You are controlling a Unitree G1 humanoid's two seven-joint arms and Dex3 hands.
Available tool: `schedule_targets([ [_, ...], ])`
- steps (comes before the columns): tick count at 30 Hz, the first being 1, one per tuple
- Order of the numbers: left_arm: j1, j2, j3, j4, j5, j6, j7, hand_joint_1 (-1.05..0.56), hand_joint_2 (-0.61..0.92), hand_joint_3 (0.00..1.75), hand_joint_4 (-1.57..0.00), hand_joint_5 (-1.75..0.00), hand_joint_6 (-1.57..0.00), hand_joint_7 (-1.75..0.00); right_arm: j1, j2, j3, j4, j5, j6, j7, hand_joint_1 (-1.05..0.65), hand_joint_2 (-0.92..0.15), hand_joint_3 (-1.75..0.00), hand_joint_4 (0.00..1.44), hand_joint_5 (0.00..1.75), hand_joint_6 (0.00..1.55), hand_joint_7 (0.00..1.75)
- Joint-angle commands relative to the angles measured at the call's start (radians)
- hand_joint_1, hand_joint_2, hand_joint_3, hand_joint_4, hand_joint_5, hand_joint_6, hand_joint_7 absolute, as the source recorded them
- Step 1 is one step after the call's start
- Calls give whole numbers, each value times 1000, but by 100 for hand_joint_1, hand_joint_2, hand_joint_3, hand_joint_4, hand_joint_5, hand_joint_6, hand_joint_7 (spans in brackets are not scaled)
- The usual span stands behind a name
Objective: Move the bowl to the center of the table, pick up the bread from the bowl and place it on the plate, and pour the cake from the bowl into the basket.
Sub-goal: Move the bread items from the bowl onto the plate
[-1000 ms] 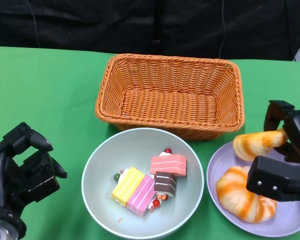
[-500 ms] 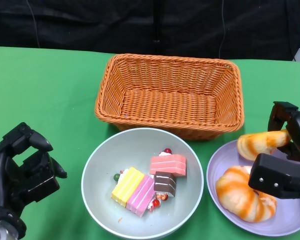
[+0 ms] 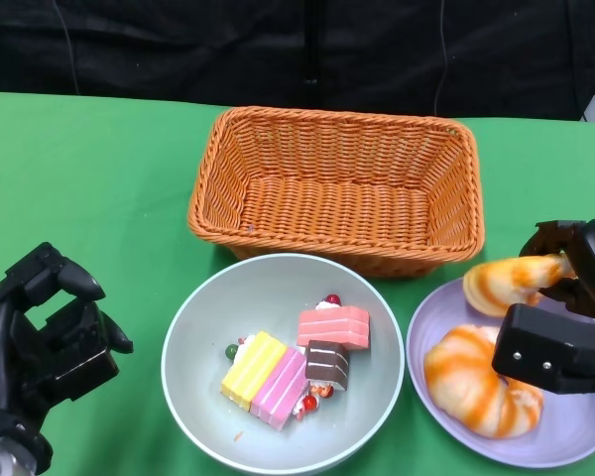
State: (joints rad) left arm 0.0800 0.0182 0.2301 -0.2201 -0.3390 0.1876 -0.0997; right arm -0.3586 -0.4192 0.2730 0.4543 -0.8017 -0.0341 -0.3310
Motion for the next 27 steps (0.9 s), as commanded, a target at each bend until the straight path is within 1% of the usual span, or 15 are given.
schedule_targets([
  [1,-1,9,8,-4,-8,-13,-5,11,58,134,-86,-175,-73,-168,20,-14,-5,-17,8,13,-6,-72,-92,-27,81,12,70,1],
  [2,-1,8,7,-5,-7,-9,-1,11,58,134,-86,-175,-73,-168,24,-9,-10,-20,12,12,-15,-73,-92,-28,79,8,68,1],
  [3,-1,8,7,-7,-7,-6,1,11,58,134,-86,-175,-73,-168,26,-6,-13,-22,15,11,-23,-76,-92,-31,67,4,61,0],
  [4,-1,8,7,-7,-6,-3,2,11,58,134,-86,-175,-73,-168,28,-4,-15,-24,17,10,-28,-78,-92,-33,58,2,56,0],
  [5,-2,8,7,-5,-5,-7,1,11,58,133,-86,-175,-73,-168,30,0,-19,-19,21,1,-50,-79,-92,-34,56,1,55,0],
  [7,-2,9,6,-1,-3,-13,-2,11,58,133,-86,-175,-73,-168,30,2,-21,-6,28,-19,-86,-78,-92,-34,52,0,52,0],
  [11,-3,9,7,8,-8,-28,-15,12,58,134,-86,-175,-73,-169,25,5,-17,25,28,-49,-161,-78,-92,-37,49,0,50,0],
  [14,-3,8,8,5,-6,-23,-10,12,57,135,-87,-175,-73,-169,22,4,-16,40,32,-70,-192,-77,-92,-40,48,0,50,0],
  [17,-1,6,6,-5,-5,-11,-1,11,57,135,-87,-175,-73,-169,22,6,-18,53,31,-93,-240,-75,-92,-41,49,0,52,1],
  [20,-1,4,5,-7,-5,-13,-1,12,56,136,-87,-175,-73,-169,20,8,-18,70,28,-128,-309,-72,-92,-40,52,2,56,3],
  [21,-1,5,5,-5,-6,-15,-4,12,56,136,-87,-175,-73,-169,18,12,-21,81,28,-148,-352,-71,-92,-40,52,2,57,3],
  [25,-3,8,4,6,-2,-32,-14,12,56,138,-87,-175,-73,-169,15,30,-30,103,29,-197,-488,-63,-92,-40,64,7,67,6],
  [26,-4,9,5,9,-2,-35,-16,12,56,138,-87,-175,-73,-170,15,35,-33,106,30,-213,-523,-58,-92,-37,72,10,73,8],
  [27,-4,9,5,13,-1,-38,-18,12,56,138,-87,-175,-73,-170,15,40,-37,107,34,-236,-561,-56,-92,-36,76,11,77,9],
])
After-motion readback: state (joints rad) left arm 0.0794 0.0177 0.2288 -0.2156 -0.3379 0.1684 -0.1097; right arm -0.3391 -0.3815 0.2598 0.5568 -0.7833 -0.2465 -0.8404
